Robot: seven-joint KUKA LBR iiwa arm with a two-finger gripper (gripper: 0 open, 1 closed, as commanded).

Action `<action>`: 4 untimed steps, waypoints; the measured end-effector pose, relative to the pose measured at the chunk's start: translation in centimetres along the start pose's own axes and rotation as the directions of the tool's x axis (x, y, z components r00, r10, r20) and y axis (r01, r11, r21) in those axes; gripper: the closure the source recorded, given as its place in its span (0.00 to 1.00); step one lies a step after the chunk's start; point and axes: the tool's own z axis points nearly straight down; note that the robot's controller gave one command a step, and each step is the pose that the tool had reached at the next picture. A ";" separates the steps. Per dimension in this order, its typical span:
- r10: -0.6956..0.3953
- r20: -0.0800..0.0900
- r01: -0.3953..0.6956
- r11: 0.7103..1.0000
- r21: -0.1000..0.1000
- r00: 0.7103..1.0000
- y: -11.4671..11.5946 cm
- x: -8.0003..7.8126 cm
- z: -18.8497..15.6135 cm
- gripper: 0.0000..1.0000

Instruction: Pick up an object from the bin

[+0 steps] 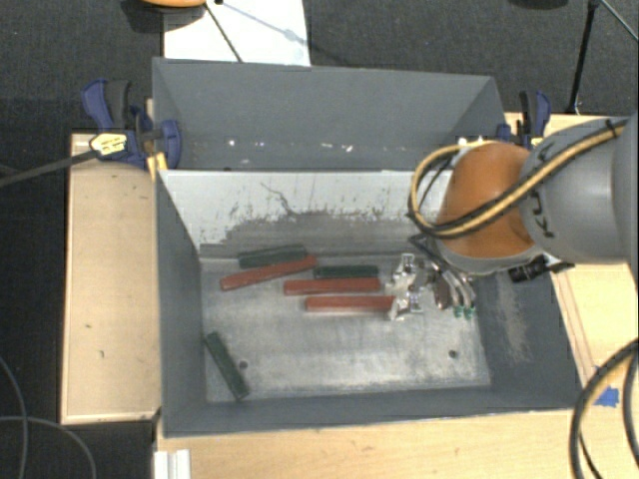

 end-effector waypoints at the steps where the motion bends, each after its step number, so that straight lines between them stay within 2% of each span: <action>1: -0.001 -0.007 0.001 1.000 0.000 1.000 0.0 0.3 0.2 0.00; 2: -0.002 0.000 0.002 1.000 0.000 1.000 0.0 0.0 0.0 1.00; 3: -0.003 -0.007 0.003 1.000 0.001 1.000 0.0 0.3 0.2 0.00; 4: -0.003 0.000 0.003 1.000 0.000 1.000 0.0 0.0 0.0 1.00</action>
Offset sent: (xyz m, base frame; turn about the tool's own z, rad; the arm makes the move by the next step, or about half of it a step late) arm 0.0000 0.0000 0.0000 0.0000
